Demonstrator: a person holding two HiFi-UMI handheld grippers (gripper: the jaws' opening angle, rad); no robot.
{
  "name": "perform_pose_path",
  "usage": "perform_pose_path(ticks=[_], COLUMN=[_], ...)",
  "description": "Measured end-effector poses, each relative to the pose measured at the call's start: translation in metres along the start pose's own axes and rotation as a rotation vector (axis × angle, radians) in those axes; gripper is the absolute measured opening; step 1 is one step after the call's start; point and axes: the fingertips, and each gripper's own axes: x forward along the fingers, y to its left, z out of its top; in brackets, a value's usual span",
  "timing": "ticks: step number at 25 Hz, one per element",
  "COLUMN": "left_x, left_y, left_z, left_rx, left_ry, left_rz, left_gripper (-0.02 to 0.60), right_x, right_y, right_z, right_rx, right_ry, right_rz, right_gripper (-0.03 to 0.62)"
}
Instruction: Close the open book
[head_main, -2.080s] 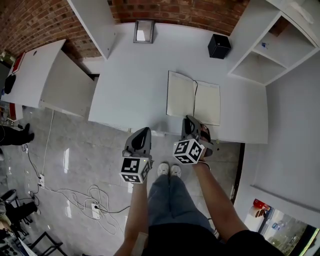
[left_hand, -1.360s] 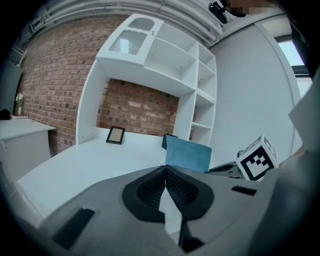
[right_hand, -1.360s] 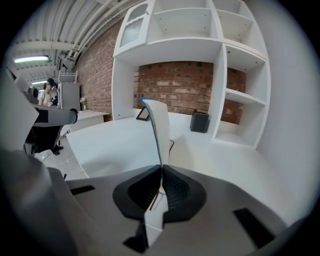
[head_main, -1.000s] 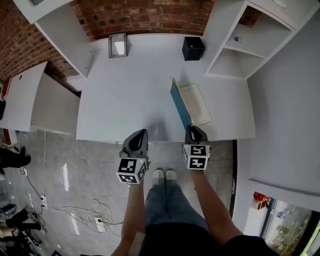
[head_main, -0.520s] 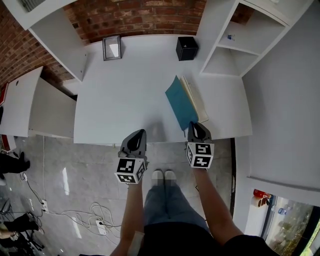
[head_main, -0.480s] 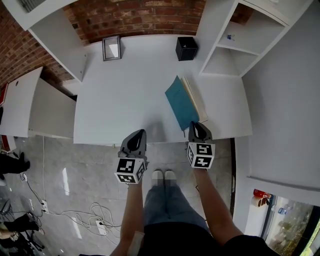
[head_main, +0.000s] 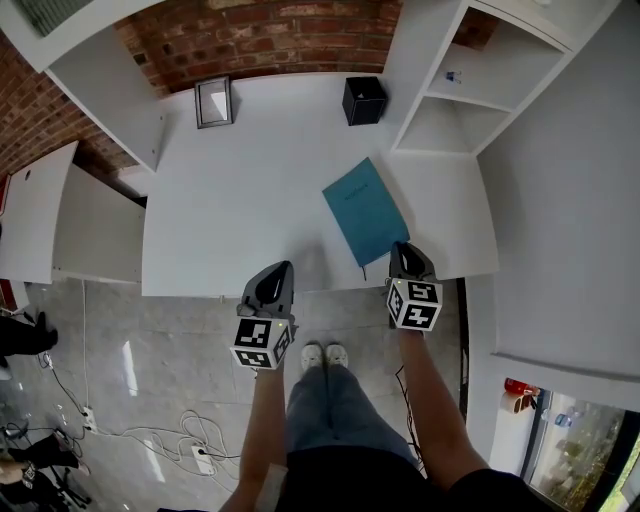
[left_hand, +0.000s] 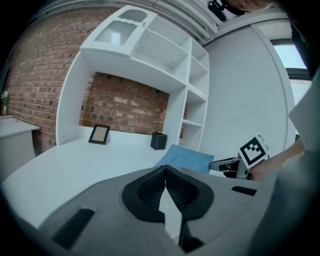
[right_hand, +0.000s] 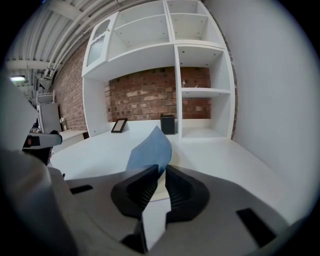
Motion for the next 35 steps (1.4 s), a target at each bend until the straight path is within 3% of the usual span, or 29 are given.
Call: perform_pose_path(ticks=[6,13,21,35], left_x=[0.008,0.015,0.015,0.009], left_y=[0.004,0.008,0.009,0.007], left_z=[-0.003,-0.002,-0.002,0.007], left_rx=[-0.003,-0.005,-0.005,0.003], left_ry=[0.015,0.017,0.018,-0.005], left_rz=[0.008,0.017,0.030,0.038], left_gripper=[0.008,0.008,0.008,0.008], right_x=[0.019,0.031,0.038,0.027], right_y=[-0.017,-0.019,-0.024,-0.026], right_z=[-0.022,-0.032,-0.045,-0.031], right_rx=[-0.129,-0.255,-0.190,-0.146], right_ry=[0.114,0.177,0.225,0.189], right_rz=[-0.046,-0.063,-0.060,-0.041], right_gripper=[0.066,0.071,0.073,0.111])
